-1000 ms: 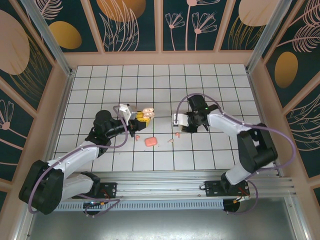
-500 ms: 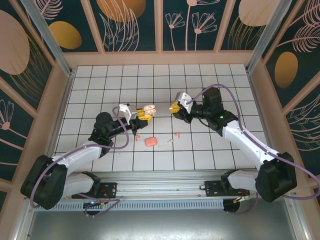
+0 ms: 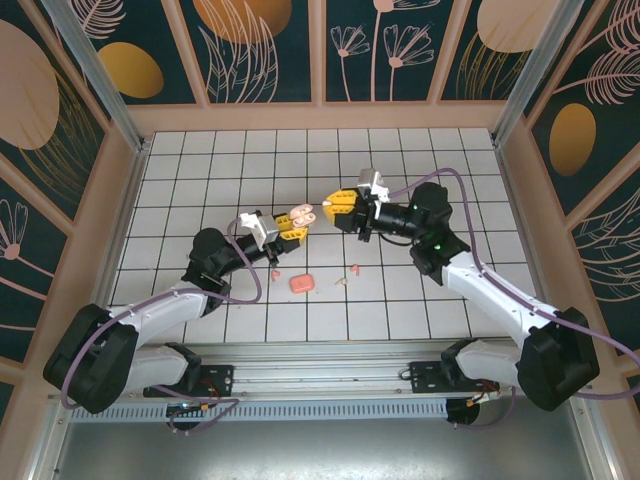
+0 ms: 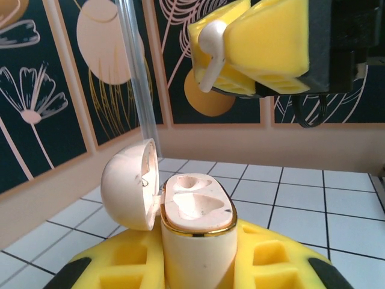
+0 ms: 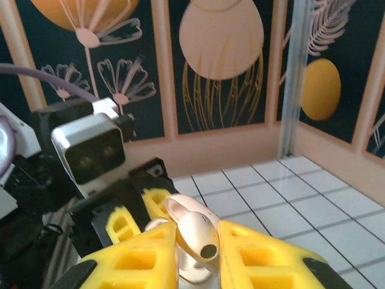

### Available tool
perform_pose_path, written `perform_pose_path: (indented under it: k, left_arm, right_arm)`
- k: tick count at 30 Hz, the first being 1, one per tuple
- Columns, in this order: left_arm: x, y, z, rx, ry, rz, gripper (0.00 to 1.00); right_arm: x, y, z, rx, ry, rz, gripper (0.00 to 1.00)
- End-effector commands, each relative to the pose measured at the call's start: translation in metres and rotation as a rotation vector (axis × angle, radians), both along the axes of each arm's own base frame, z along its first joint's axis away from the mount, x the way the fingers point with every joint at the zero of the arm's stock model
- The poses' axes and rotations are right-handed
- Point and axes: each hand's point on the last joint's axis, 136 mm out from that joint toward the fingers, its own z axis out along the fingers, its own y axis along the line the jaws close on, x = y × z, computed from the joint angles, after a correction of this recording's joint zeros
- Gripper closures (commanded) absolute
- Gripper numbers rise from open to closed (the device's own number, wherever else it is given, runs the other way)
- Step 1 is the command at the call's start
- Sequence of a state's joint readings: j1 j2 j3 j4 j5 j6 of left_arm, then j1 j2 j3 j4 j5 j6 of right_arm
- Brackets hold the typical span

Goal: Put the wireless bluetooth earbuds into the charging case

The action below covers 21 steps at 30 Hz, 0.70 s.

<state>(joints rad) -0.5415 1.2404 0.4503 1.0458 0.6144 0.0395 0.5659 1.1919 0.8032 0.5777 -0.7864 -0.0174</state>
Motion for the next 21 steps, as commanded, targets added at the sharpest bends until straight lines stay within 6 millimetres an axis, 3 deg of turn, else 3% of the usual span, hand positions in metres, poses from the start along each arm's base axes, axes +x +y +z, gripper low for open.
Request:
perform_pose_path:
  k: [1,10,21]
  left_arm:
    - [-0.004,0.000,0.017,-0.026,-0.121,0.015,0.87]
    - [-0.007,0.000,0.024,-0.052,-0.138,0.007,0.87]
    - [-0.013,0.004,0.035,-0.075,-0.158,0.008,0.87]
  right_arm:
    - [-0.012,0.001,0.026,0.119,-0.023,0.025,0.78]
    - [-0.018,0.007,0.023,0.223,0.041,0.041,0.77]
    - [-0.013,0.020,0.016,0.221,0.077,0.053,0.77]
